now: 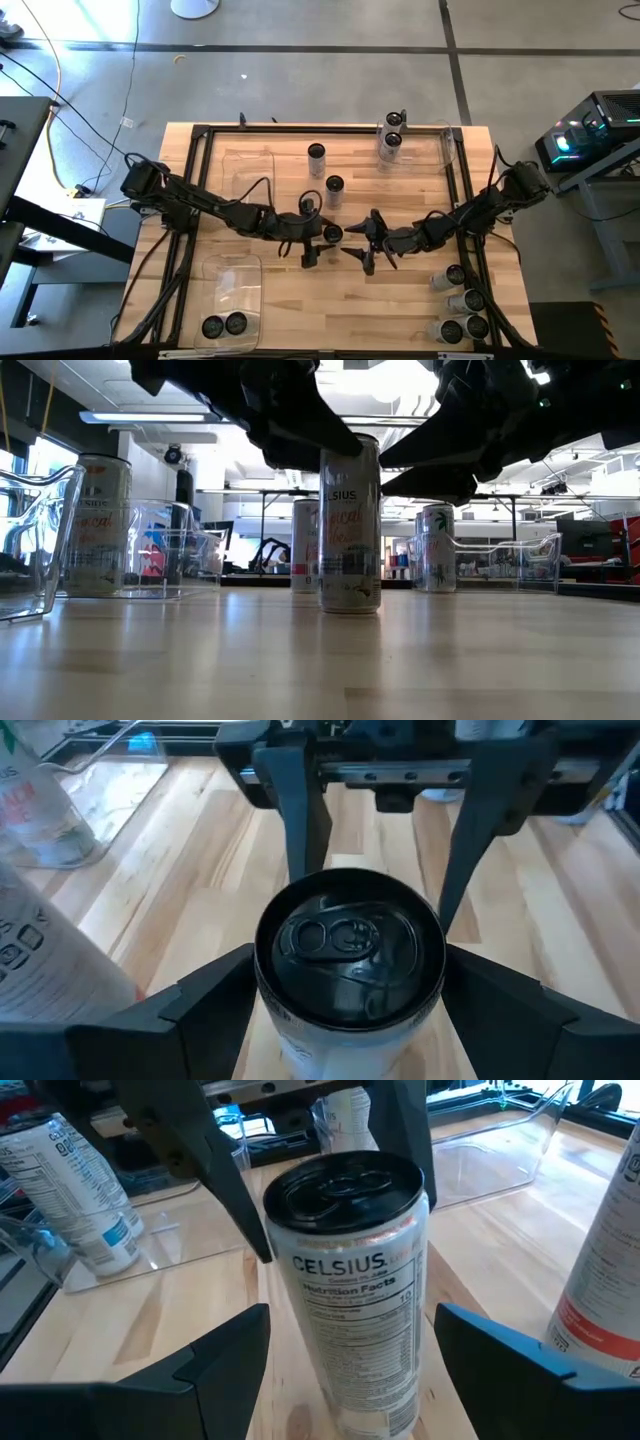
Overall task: Sort soda cans
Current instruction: Put the white yellow soda can into the top left transparent bin
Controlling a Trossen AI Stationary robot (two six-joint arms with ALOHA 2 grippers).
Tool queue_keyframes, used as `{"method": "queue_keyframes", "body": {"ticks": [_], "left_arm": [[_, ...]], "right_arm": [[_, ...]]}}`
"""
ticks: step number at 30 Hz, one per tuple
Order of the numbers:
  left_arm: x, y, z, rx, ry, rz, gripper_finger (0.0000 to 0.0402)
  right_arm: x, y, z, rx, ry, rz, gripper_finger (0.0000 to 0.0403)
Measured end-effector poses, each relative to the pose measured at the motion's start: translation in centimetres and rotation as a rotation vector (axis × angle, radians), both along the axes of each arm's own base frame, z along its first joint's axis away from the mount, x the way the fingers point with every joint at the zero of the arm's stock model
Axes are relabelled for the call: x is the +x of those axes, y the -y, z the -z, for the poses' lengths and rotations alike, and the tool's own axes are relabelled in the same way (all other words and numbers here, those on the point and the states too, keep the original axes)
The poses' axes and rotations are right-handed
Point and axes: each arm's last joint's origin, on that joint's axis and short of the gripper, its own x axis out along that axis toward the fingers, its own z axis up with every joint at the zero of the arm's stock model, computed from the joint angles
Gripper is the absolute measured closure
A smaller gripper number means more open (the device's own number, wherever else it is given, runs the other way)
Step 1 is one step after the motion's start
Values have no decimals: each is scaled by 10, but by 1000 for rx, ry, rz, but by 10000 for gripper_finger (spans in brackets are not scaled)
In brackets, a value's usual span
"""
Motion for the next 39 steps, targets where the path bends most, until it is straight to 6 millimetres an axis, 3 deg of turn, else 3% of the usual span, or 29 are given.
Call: {"method": "queue_keyframes", "body": {"ticks": [17, 24, 28, 33, 39], "left_arm": [[3, -5, -2, -28, 24, 18, 113], [2, -5, -2, -34, 14, 1, 156], [0, -1, -4, -15, 16, -19, 157], [-19, 0, -27, 49, 7, -53, 157], [-71, -1, -78, 159, 22, -160, 157]], "right_arm": [[5, 11, -3, -23, 26, -12, 124], [-1, 1, 1, -17, 0, 79, 124], [-8, -11, 3, -18, -7, 117, 124], [-15, -25, 4, -25, -9, 104, 124], [-20, -32, 4, -59, -1, 121, 124]]}}
